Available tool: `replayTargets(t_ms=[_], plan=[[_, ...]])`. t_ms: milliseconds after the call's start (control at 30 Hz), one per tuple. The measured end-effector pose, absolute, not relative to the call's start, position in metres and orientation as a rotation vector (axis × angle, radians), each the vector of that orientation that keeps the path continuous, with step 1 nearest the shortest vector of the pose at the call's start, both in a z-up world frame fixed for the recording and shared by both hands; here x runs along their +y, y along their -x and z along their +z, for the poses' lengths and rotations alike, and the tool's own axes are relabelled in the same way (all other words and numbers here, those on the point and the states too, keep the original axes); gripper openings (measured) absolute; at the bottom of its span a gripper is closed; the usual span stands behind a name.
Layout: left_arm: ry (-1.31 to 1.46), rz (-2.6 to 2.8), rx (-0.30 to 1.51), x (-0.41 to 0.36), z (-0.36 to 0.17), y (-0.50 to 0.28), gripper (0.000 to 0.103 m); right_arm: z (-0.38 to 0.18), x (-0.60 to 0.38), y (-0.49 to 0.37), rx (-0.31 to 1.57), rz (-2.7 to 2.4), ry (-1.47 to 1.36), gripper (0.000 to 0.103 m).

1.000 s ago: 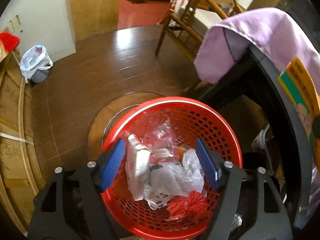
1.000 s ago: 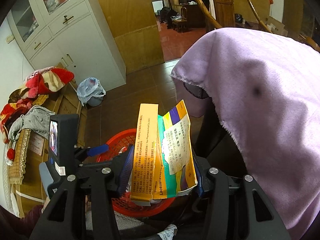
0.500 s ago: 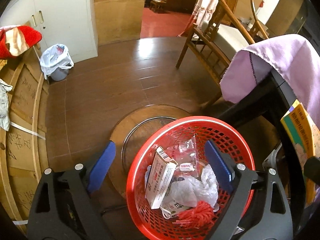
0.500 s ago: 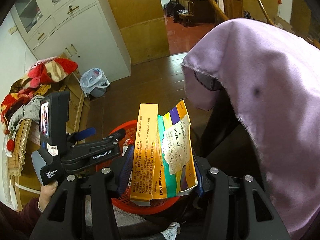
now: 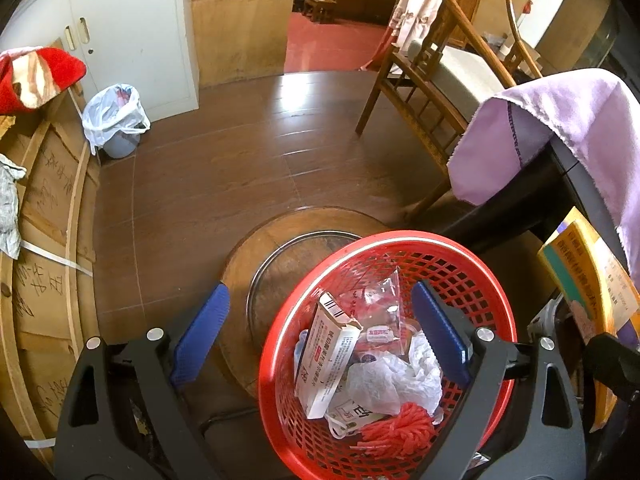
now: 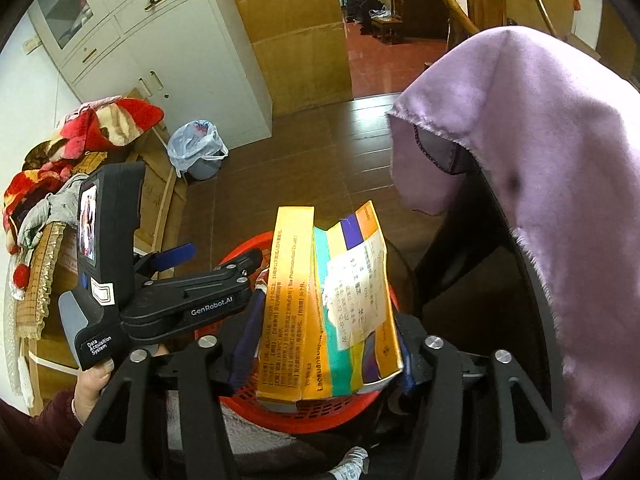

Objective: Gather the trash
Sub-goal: 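Open the right tool to drop the orange box into the basket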

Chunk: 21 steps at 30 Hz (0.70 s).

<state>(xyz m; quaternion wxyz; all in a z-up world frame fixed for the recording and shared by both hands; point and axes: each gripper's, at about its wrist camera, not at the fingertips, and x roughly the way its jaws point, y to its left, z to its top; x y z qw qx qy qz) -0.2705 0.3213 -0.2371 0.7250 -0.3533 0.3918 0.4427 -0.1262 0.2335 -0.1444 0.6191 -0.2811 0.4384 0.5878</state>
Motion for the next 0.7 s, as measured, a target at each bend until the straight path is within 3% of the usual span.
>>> replayTargets(t_ms=[700], plan=[[0.735,0.970,0.795,0.305,-0.208,0.266,0.089,-0.114,0.204,0.123,0.932,1.296,0.545,0.058]])
